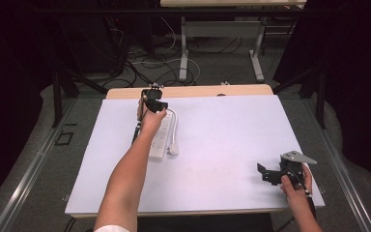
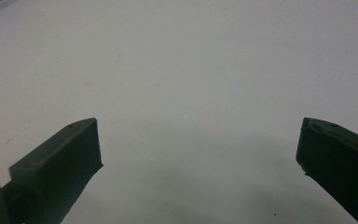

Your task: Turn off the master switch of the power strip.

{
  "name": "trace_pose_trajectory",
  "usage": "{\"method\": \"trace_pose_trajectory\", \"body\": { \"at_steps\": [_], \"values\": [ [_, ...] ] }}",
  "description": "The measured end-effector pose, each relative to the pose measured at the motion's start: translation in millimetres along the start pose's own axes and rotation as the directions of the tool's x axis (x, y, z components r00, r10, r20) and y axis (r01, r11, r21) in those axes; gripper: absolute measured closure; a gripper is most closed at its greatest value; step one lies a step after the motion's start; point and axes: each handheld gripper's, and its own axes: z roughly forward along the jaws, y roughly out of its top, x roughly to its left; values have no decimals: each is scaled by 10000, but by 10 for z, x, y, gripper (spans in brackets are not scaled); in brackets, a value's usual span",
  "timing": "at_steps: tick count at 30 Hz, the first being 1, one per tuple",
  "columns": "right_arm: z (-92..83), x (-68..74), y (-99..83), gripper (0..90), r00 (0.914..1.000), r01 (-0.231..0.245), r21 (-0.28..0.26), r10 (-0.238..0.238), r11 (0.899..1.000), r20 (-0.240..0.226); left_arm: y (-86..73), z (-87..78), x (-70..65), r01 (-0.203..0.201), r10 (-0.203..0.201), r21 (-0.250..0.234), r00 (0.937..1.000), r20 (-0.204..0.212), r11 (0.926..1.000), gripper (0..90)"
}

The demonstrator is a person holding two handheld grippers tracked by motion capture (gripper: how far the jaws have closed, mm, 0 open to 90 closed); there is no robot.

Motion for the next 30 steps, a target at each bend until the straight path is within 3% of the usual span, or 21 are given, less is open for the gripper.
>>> {"method": "trace_pose_trajectory", "body": {
  "at_steps": [9, 20, 22, 23, 30],
  "values": [
    [16, 12, -1, 0, 9999, 129, -6, -129, 9999, -58, -30, 108, 13, 32, -26, 259, 9997, -241, 9997, 900],
    [8, 13, -5, 0, 10000, -52, -95, 53, 9999, 39, -85, 275, -6, -127, 177, 1084, 9988, -455, 9940, 900],
    [4, 9, -4, 0, 10000, 5, 13, -5, 10000, -49, -100, 299, -23, -2, 57, 1092, 9987, -498, 9940, 900],
    [12, 14, -6, 0, 10000, -39, -67, 39, 10000, 33, -98, 304, -15, -194, 257, 1193, 9984, -507, 9927, 900],
    [7, 11, -6, 0, 10000, -28, 36, 28, 10000, -50, -105, 327, -4, -175, 246, 1114, 9978, -622, 9936, 900]
  ]
}}
